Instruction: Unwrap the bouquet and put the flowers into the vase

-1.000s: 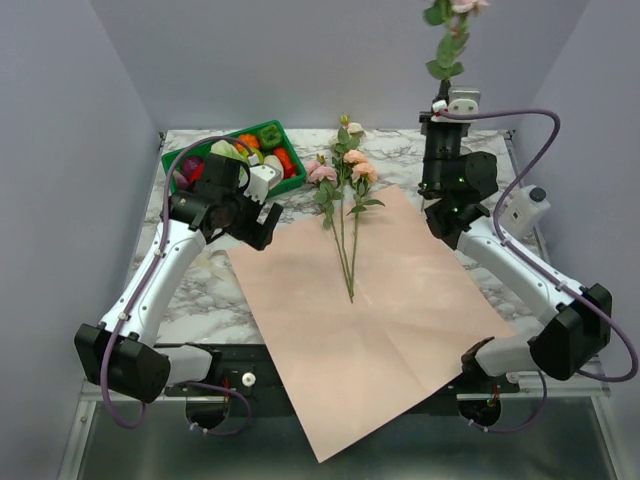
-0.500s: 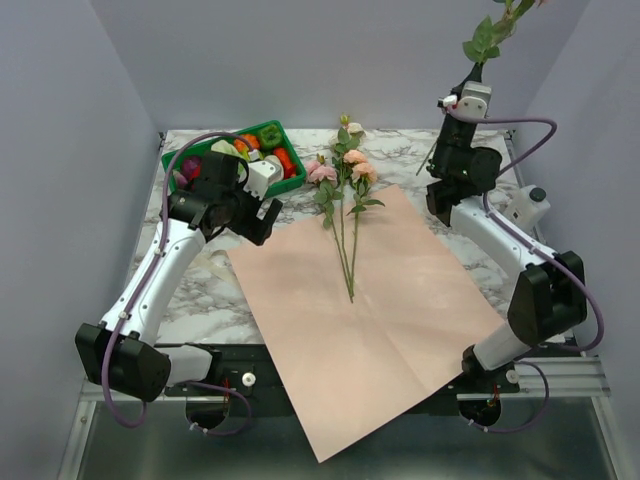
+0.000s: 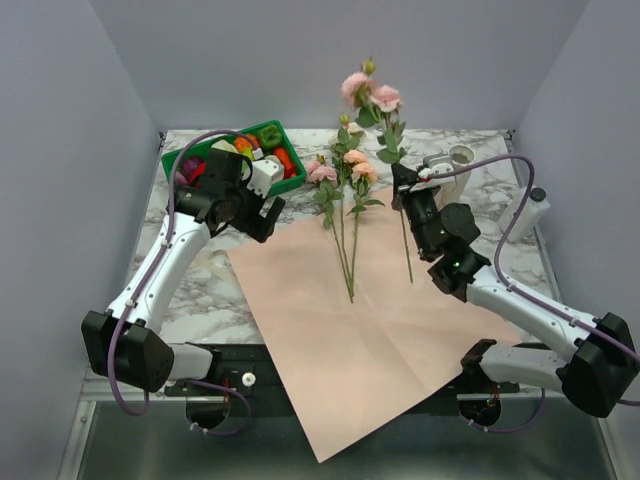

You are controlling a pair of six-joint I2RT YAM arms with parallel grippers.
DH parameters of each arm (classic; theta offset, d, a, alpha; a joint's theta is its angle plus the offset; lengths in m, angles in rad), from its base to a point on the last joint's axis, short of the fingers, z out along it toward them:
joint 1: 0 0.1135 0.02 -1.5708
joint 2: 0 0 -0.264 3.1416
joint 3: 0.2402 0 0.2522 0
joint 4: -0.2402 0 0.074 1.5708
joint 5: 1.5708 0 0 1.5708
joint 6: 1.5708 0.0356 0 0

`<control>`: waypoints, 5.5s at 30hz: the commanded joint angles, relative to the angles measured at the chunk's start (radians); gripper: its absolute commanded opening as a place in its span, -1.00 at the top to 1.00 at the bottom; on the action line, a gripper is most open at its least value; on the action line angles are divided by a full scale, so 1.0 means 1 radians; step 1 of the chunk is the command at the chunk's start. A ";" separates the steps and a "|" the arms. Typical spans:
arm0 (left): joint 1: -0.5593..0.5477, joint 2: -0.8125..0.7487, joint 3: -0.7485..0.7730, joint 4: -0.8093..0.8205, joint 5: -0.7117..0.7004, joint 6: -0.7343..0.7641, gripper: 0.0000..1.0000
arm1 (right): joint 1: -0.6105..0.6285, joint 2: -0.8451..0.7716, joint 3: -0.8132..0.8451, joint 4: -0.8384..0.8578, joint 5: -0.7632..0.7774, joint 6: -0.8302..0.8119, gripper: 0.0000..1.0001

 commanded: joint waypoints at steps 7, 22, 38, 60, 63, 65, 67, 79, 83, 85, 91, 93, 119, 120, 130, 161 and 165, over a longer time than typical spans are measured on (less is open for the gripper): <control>0.006 -0.060 -0.023 0.024 0.018 -0.022 -0.97 | 0.001 0.010 -0.005 -0.730 -0.026 0.440 0.99; 0.006 -0.119 -0.067 0.026 0.014 -0.012 -0.97 | 0.001 0.263 0.088 -1.063 -0.143 0.596 -0.14; 0.006 -0.124 -0.047 0.009 0.017 0.004 -0.97 | -0.031 0.481 0.208 -1.125 -0.065 0.651 -0.32; 0.006 -0.116 -0.011 -0.028 0.014 0.020 -0.98 | -0.057 0.417 0.194 -1.005 -0.053 0.731 0.94; 0.006 -0.112 0.002 -0.032 0.014 0.018 -0.98 | -0.059 0.284 0.219 -0.996 -0.001 0.693 0.99; 0.006 -0.110 0.008 -0.031 0.017 0.017 -0.97 | -0.057 0.216 0.243 -0.985 0.041 0.642 0.99; 0.006 -0.107 0.011 -0.031 0.023 0.014 -0.97 | -0.059 0.136 0.303 -0.964 0.076 0.571 0.99; 0.006 -0.110 0.025 -0.026 0.017 0.004 -0.98 | -0.304 0.166 0.630 -0.286 0.211 -0.048 0.99; 0.006 -0.109 0.022 -0.023 0.014 0.004 -0.97 | -0.358 0.262 0.628 0.082 0.211 -0.250 0.99; 0.006 -0.113 0.016 -0.023 0.015 0.011 -0.98 | -0.362 0.318 0.657 0.206 0.211 -0.333 0.99; 0.006 -0.109 -0.007 -0.012 0.000 0.032 -0.97 | -0.402 0.392 0.745 0.248 0.243 -0.350 0.99; 0.007 -0.107 -0.014 -0.006 0.002 0.034 -0.97 | -0.413 0.400 0.743 0.248 0.251 -0.347 0.99; 0.006 -0.125 -0.009 -0.003 -0.001 0.023 -0.98 | -0.372 0.169 0.415 -0.322 0.236 0.081 -0.85; 0.006 -0.127 -0.006 -0.006 -0.001 0.018 -0.98 | -0.364 0.145 0.405 -0.357 0.210 0.099 -0.89; 0.006 -0.158 -0.015 -0.005 0.003 -0.017 -0.97 | -0.191 0.033 0.502 -0.696 -0.023 0.138 -1.00; 0.006 -0.236 -0.112 0.001 -0.012 0.070 -0.98 | -0.172 1.067 1.084 -1.336 -0.241 0.494 -0.82; 0.006 -0.273 -0.123 0.024 -0.017 0.075 -0.97 | -0.177 1.110 1.081 -1.342 -0.214 0.478 -0.61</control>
